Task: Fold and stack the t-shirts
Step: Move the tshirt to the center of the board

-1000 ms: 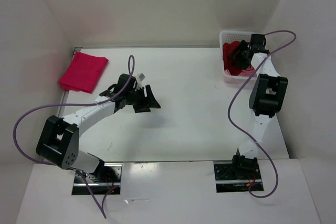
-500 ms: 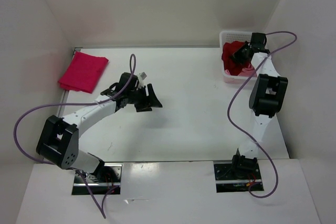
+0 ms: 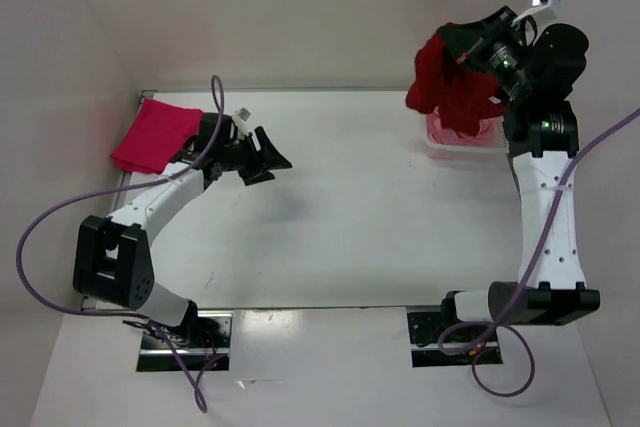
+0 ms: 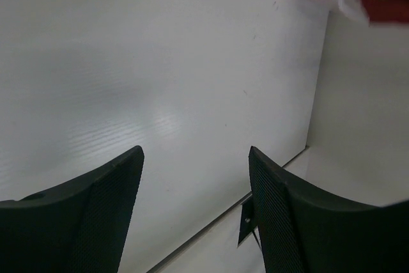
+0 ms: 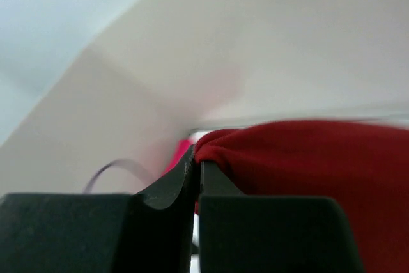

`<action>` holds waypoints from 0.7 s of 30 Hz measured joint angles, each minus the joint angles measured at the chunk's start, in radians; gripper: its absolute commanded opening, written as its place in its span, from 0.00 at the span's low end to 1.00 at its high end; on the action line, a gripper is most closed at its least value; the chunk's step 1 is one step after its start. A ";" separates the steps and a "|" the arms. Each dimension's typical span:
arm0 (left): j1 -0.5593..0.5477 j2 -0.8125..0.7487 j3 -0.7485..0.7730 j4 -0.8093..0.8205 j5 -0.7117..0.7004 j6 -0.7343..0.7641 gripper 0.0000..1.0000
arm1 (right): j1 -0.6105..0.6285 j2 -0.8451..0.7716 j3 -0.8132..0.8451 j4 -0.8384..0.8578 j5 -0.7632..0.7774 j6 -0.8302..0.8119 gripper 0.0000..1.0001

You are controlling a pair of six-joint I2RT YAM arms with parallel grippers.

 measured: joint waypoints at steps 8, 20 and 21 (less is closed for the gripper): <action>0.225 0.005 0.004 0.004 0.051 -0.026 0.76 | 0.314 0.039 0.152 0.100 -0.283 0.131 0.00; 0.518 -0.032 -0.001 -0.060 0.071 0.017 0.76 | 0.274 0.177 -0.305 0.242 -0.292 0.186 0.55; 0.517 -0.037 -0.001 -0.071 0.064 0.034 0.76 | 0.257 0.240 -0.310 0.220 -0.268 0.177 0.59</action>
